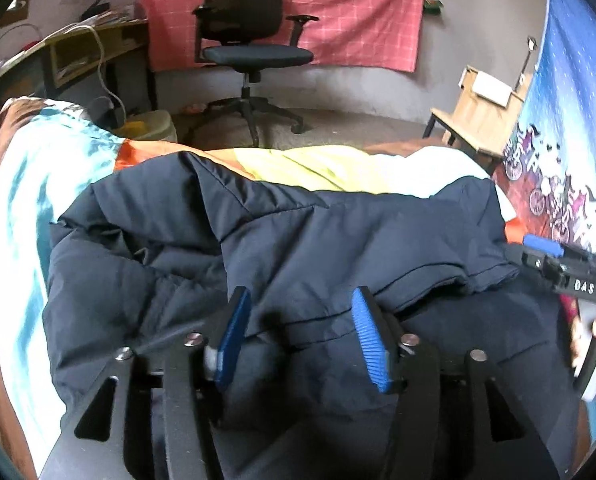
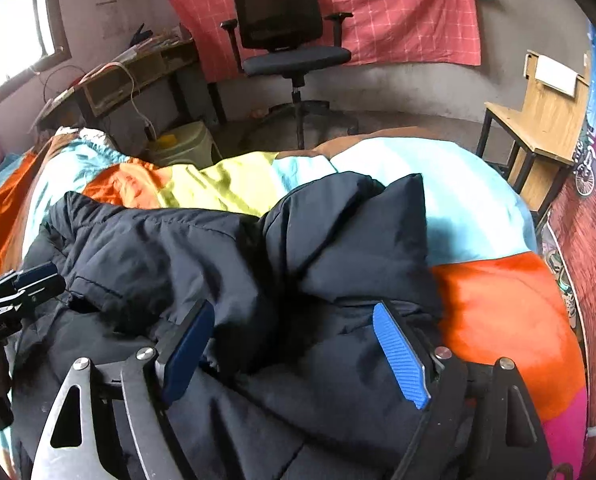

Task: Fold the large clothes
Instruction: 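Open both grippers and lift them off the folded jacket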

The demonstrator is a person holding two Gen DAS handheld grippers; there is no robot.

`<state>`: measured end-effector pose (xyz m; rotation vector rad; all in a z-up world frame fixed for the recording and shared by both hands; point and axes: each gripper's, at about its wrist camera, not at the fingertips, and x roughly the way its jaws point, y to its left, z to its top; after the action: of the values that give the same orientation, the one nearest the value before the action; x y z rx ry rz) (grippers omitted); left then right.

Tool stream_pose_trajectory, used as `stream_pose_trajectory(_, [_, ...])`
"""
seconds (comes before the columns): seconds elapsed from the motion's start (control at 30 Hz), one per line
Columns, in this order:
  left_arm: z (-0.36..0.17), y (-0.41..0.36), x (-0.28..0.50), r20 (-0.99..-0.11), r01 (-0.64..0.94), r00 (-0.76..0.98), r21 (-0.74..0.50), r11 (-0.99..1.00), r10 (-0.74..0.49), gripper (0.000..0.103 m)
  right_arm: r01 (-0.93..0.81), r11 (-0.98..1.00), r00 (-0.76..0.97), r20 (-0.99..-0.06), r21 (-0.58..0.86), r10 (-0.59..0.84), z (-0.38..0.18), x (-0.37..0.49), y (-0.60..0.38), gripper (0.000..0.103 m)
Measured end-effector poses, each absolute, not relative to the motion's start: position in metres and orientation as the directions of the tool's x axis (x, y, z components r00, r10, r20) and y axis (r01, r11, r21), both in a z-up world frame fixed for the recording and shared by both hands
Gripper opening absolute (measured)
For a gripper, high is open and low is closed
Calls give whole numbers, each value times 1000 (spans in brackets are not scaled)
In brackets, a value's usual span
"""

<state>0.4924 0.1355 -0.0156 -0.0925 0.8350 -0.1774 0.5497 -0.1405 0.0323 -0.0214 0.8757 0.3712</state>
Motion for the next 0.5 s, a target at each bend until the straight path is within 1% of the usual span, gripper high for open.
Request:
stream_pose_trajectory(0.03, [-12, 136, 491, -723, 119, 663, -154, 981, -194, 66, -329, 933, 581, -749, 143, 320, 35, 548, -141, 88])
stream_pose_trajectory(0.1, [-4, 137, 483, -699, 104, 689, -164, 981, -190, 74, -337, 930, 593, -733, 149, 332, 41, 541, -140, 91])
stream_pose_trajectory(0.23, [7, 140, 475, -689, 73, 700, -189, 979, -185, 80, -361, 921, 618, -702, 146, 354, 55, 528, -138, 96])
stream_pose_trajectory(0.3, [14, 138, 471, -687, 64, 706, -181, 981, -173, 83, -370, 916, 625, -689, 152, 367, 60, 522, -136, 97])
stream_pose_trajectory(0.4, [23, 132, 461, -678, 57, 719, -160, 985, -152, 84, -379, 910, 622, -681, 170, 386, 65, 515, -132, 98])
stream_pose_trajectory(0.47, [27, 128, 453, -673, 54, 726, -152, 987, -143, 93, -385, 907, 626, -674, 170, 392, 70, 508, -130, 99])
stream_pose_trajectory(0.5, [29, 127, 448, -666, 51, 733, -150, 987, -139, 99, -389, 906, 628, -670, 170, 396, 72, 506, -129, 99])
